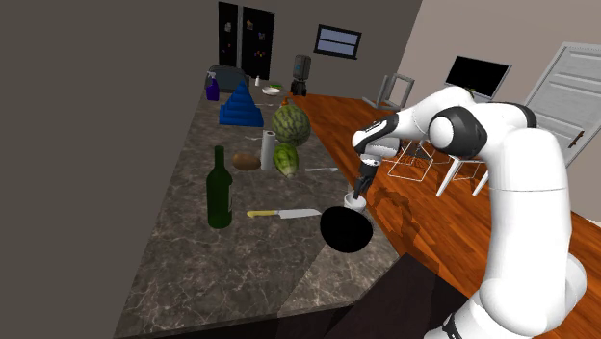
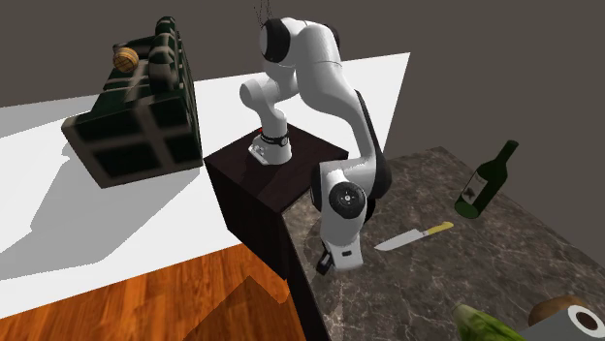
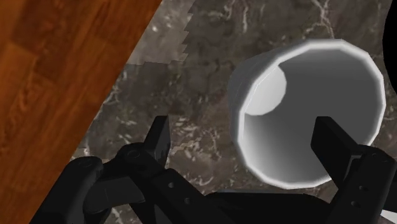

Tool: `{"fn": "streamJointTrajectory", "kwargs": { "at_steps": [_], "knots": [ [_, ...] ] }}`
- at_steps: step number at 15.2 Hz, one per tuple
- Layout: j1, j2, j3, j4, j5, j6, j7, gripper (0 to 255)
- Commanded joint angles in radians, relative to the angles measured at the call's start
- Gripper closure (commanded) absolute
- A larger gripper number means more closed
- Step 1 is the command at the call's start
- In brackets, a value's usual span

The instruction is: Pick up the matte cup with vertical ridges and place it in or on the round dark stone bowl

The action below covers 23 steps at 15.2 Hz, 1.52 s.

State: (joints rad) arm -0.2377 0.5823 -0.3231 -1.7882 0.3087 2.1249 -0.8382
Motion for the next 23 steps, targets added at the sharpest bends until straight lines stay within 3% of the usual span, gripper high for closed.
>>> {"fn": "streamJointTrajectory", "kwargs": {
  "at_steps": [1,10,11,23],
  "knots": [
    [0.0,0.012,0.005,-0.013,0.007,0.025,-0.005,0],
    [-0.001,0.023,0.009,-0.019,0.013,0.041,-0.009,0],
    [-0.001,0.023,0.009,-0.019,0.013,0.041,-0.009,255],
    [0.004,-0.005,0.001,-0.02,0.002,0.015,0.0,255]
  ]
}}
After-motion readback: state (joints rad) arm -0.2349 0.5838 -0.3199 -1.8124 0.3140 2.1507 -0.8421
